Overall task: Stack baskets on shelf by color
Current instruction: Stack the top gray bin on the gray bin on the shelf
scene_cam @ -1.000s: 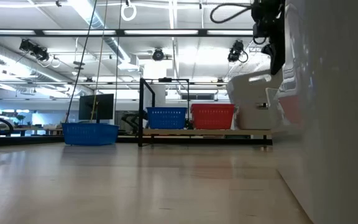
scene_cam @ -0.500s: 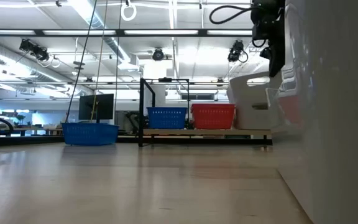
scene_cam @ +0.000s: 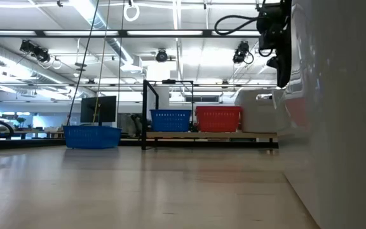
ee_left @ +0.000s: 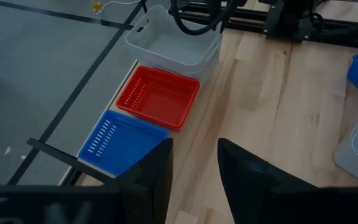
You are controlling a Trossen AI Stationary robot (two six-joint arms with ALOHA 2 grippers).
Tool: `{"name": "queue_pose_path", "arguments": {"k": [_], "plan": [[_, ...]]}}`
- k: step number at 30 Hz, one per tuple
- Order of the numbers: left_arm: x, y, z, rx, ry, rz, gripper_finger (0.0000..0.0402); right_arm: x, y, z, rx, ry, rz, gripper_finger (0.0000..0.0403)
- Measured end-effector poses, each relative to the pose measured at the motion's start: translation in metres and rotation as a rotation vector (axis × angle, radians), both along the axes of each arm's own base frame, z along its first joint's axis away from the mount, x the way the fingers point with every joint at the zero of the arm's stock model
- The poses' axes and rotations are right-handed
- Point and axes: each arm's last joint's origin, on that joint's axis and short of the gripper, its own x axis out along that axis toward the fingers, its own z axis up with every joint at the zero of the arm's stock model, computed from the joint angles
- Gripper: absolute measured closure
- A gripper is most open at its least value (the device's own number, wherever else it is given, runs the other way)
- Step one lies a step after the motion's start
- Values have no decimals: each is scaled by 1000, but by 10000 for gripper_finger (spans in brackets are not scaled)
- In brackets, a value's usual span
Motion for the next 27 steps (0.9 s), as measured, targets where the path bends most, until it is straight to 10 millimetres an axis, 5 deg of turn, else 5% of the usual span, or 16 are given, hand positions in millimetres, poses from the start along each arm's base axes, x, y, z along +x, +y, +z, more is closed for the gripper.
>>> {"name": "queue_pose_path", "arguments": {"k": [8, 12, 16, 27], "plan": [[0, 0, 0, -1, 4, 1, 269, -2, -3, 3, -95, 48, -57, 239], [-4, 0, -4, 1, 57, -1, 269, 2, -4, 20, -94, -17, -174, 209], [-6, 0, -6, -1, 95, 1, 269, 9, 2, 36, 14, -140, -256, 200], [-5, 0, -6, -13, 74, 13, 269, 25, 35, 30, 215, -154, -319, 202]]}}
